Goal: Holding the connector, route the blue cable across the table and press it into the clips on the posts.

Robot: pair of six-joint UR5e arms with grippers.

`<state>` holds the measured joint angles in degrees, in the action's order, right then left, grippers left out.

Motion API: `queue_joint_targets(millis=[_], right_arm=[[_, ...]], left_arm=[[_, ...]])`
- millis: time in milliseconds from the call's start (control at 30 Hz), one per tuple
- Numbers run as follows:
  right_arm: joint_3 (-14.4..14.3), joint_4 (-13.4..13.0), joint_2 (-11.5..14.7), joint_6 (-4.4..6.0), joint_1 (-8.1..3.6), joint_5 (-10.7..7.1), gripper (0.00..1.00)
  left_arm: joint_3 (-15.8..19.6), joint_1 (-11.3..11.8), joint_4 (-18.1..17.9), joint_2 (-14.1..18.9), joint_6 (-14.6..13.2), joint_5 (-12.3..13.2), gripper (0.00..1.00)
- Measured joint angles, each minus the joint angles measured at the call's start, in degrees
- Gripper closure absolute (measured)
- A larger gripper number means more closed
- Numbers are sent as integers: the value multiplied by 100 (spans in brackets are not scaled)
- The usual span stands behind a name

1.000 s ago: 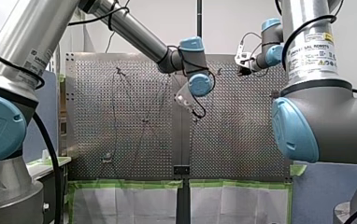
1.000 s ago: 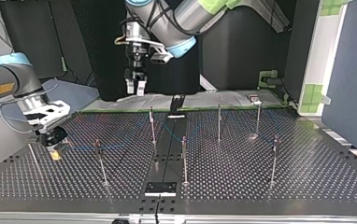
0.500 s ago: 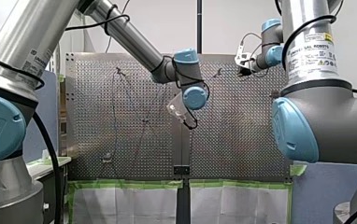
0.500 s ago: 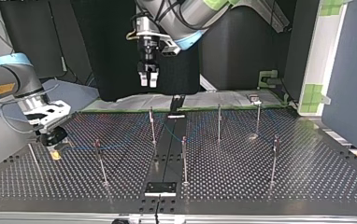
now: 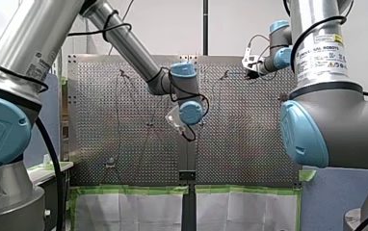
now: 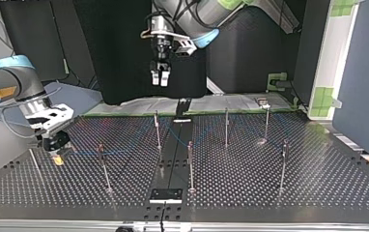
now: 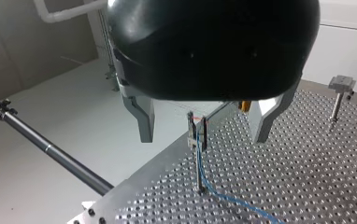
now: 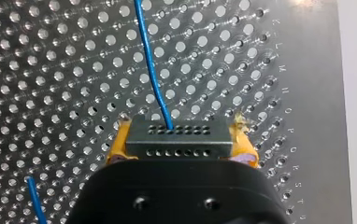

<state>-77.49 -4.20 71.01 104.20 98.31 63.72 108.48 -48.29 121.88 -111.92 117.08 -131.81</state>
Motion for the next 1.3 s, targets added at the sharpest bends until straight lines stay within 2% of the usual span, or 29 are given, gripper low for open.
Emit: queue_joint_targets(millis=[300, 400, 500, 633, 800, 967, 1300], right_arm=[[1, -3, -7, -13, 2, 1, 100], [0, -3, -9, -18, 1, 1, 100], [1, -3, -10, -20, 1, 1, 100], [0, -2, -17, -23, 1, 1, 100], [1, 3, -26, -28, 1, 1, 100], [1, 5, -36, -35, 2, -5, 100], [1, 12, -45, -40, 1, -15, 100]], left_arm=[[426, 423, -26, -1, 419, 425, 0], [588, 585, -15, 0, 477, 584, 0], [737, 732, 4, 0, 406, 622, 0], [925, 826, 6, 1, 241, 521, 0], [1179, 843, -33, 1, 8, 452, 0], [1445, 845, -66, 1, -98, 454, 0], [1926, 846, -467, 1, -443, 468, 0]])
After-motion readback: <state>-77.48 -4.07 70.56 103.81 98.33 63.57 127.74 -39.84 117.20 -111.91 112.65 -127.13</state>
